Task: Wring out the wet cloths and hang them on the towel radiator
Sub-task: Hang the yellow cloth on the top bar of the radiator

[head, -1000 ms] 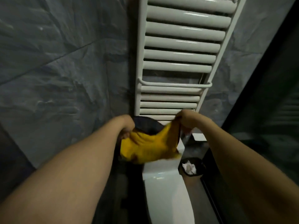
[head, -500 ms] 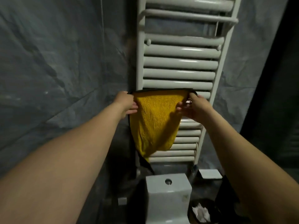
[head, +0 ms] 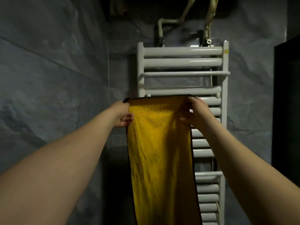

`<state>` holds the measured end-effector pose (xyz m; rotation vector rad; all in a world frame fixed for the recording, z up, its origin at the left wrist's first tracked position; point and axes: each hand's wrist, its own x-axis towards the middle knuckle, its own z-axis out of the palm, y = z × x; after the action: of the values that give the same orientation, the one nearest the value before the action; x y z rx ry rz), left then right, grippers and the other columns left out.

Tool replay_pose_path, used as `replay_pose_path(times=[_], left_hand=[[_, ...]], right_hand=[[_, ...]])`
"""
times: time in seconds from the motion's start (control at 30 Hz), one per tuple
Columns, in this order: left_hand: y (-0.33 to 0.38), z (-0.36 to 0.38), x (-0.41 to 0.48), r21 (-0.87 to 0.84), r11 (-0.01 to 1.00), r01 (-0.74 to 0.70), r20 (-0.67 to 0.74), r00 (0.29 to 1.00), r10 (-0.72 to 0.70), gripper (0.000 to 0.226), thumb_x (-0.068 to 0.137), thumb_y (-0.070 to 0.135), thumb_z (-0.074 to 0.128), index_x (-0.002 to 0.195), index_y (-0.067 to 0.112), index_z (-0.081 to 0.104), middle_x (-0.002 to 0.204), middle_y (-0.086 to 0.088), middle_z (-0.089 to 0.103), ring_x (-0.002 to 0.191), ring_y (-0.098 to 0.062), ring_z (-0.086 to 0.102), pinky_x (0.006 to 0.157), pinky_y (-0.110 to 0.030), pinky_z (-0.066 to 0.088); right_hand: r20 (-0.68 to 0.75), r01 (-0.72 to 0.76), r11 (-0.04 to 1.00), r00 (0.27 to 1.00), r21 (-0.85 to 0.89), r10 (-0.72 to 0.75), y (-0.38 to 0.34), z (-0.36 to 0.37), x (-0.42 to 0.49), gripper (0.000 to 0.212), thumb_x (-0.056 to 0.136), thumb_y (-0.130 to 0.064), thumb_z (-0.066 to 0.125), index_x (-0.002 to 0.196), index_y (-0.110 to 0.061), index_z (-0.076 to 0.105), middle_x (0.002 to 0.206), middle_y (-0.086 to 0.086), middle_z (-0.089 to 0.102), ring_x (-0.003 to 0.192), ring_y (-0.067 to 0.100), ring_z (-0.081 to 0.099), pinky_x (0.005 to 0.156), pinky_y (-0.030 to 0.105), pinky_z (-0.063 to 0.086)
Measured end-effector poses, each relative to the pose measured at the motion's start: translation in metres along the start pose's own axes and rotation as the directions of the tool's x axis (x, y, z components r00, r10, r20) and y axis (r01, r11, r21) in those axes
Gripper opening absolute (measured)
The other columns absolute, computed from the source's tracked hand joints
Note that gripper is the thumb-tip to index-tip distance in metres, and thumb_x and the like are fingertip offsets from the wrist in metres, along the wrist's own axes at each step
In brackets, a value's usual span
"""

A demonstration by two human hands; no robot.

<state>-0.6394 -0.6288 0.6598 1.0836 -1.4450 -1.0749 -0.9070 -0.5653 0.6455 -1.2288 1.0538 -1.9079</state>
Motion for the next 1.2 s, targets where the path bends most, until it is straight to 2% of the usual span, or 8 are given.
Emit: replay_pose_path(times=[0.13,0.27,0.5,0.77,0.87,1.0,1.07,1.2], left_hand=[[0.020,0.008,0.014,-0.216,0.975,-0.054,0.095,0.993,0.076,0.046,0.108,0.029,0.036,0.151,0.018,0.025,0.095,-0.023,0.073,0.087,-0.034,0.074,0.075,-0.045,0.062],[0.034,0.015,0.037,-0.201,0.956,-0.214,0.073,0.970,0.233,0.038,0.109,0.027,0.034,0.145,0.017,0.033,0.105,-0.022,0.071,0.091,-0.032,0.074,0.082,-0.047,0.060],[0.073,0.027,0.081,-0.115,0.921,-0.373,0.035,0.925,0.379,0.019,0.108,0.023,0.033,0.119,0.023,0.049,0.109,-0.007,0.066,0.098,-0.026,0.069,0.093,-0.044,0.053],[0.161,0.045,0.146,0.311,0.698,-0.644,-0.028,0.728,0.685,0.032,0.105,0.019,0.035,0.135,0.025,0.044,0.104,-0.011,0.057,0.081,-0.020,0.053,0.072,-0.033,0.043],[0.166,0.062,0.173,0.416,0.668,-0.617,0.050,0.749,0.660,0.036,0.106,0.021,0.038,0.141,0.023,0.038,0.115,-0.010,0.055,0.088,-0.017,0.054,0.071,-0.030,0.043],[0.129,0.083,0.211,0.641,0.544,-0.541,0.157,0.787,0.597,0.037,0.105,0.033,0.037,0.139,0.020,0.044,0.134,-0.017,0.057,0.112,-0.031,0.056,0.085,-0.029,0.040],[0.131,0.086,0.215,0.686,0.511,-0.518,0.150,0.787,0.598,0.040,0.105,0.038,0.036,0.141,0.022,0.042,0.138,-0.018,0.055,0.118,-0.033,0.054,0.086,-0.029,0.037],[0.152,0.082,0.218,0.655,0.578,-0.487,0.133,0.827,0.546,0.064,0.099,0.048,0.047,0.151,0.022,0.021,0.146,-0.012,0.045,0.123,-0.030,0.049,0.093,-0.032,0.033]], right_hand=[[-0.043,0.165,0.986,0.986,0.037,-0.164,-0.013,0.007,0.021,0.023,0.100,-0.031,0.049,0.112,-0.020,0.065,0.078,0.004,0.053,0.076,0.026,0.055,0.067,0.047,0.049],[-0.080,0.287,0.957,0.956,0.034,-0.284,-0.016,0.001,0.049,0.020,0.099,-0.030,0.050,0.106,-0.018,0.064,0.080,0.008,0.051,0.081,0.029,0.052,0.068,0.049,0.050],[-0.067,0.477,0.864,0.868,-0.162,-0.492,-0.022,0.007,0.094,0.027,0.092,-0.035,0.049,0.115,-0.032,0.063,0.112,0.006,0.067,0.108,0.030,0.062,0.098,0.057,0.051],[0.150,0.642,0.693,0.760,-0.327,-0.633,-0.104,0.018,0.189,0.033,0.104,-0.026,0.044,0.138,-0.023,0.047,0.126,0.000,0.058,0.117,0.017,0.055,0.105,0.043,0.047],[0.264,0.591,0.545,0.784,-0.595,-0.562,-0.105,0.015,0.220,0.042,0.104,-0.032,0.045,0.145,-0.022,0.039,0.141,0.008,0.051,0.128,0.023,0.049,0.108,0.044,0.042],[0.328,0.399,0.003,0.760,-0.917,-0.561,-0.062,0.002,0.242,0.039,0.104,-0.048,0.034,0.125,-0.022,0.053,0.123,0.016,0.066,0.108,0.039,0.062,0.088,0.044,0.047],[0.329,0.396,-0.012,0.745,-0.918,-0.580,-0.058,0.004,0.244,0.040,0.103,-0.051,0.031,0.125,-0.022,0.048,0.118,0.017,0.068,0.104,0.041,0.063,0.085,0.045,0.047],[0.260,0.323,0.100,0.882,-0.941,-0.393,-0.087,0.009,0.255,0.047,0.099,-0.057,0.041,0.134,-0.025,0.040,0.134,0.018,0.059,0.119,0.038,0.055,0.092,0.043,0.041]])
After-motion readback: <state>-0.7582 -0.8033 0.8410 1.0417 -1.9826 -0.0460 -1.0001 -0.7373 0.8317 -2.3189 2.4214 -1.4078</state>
